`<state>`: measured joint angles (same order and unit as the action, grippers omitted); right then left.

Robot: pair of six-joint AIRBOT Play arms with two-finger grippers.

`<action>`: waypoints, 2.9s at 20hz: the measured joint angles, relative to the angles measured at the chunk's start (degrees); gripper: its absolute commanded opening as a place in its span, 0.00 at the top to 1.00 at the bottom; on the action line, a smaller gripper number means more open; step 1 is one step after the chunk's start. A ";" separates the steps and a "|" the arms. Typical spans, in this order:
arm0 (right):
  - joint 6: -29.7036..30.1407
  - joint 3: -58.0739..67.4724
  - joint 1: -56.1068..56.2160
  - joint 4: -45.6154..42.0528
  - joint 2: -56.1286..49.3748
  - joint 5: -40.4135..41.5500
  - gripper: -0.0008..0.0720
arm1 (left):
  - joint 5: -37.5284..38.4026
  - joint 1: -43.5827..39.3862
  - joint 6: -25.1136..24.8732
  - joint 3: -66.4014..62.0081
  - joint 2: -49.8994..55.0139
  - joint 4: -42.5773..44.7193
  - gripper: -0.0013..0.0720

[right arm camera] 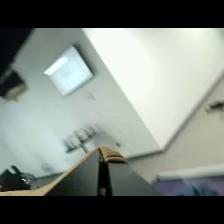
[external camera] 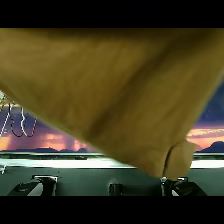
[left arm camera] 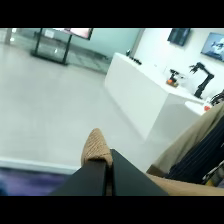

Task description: Fold the clothes and pants, and hang the long-sleeved shirts on hangers.

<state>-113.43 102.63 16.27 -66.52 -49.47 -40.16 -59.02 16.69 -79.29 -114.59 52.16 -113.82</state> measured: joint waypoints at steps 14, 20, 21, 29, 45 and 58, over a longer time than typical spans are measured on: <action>-7.28 0.31 -0.02 -1.60 -53.37 1.57 0.88 | -2.51 -2.64 -1.09 20.44 39.60 0.98 0.96; -7.41 0.31 -1.42 5.31 -59.10 -0.11 0.40 | -1.97 -5.66 -1.73 21.07 48.11 0.87 0.96; -6.51 0.31 -2.56 5.95 -58.40 -2.62 0.40 | -1.97 -5.86 -1.75 21.07 48.33 0.87 0.96; 10.19 -6.93 -19.69 -1.92 -42.47 -33.59 0.22 | -4.20 -5.18 -2.14 21.07 46.03 0.90 0.96; 32.11 -61.77 -24.92 16.22 -23.39 -36.52 0.18 | -8.68 -5.03 -3.17 21.05 45.16 0.90 0.96; 35.04 -66.27 -25.00 20.59 -22.73 -29.27 0.25 | -8.90 -5.03 -3.19 21.07 45.22 0.92 0.96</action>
<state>-78.39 36.36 -8.73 -45.93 -72.20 -69.43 -67.92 11.66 -82.48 -93.51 97.38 -112.90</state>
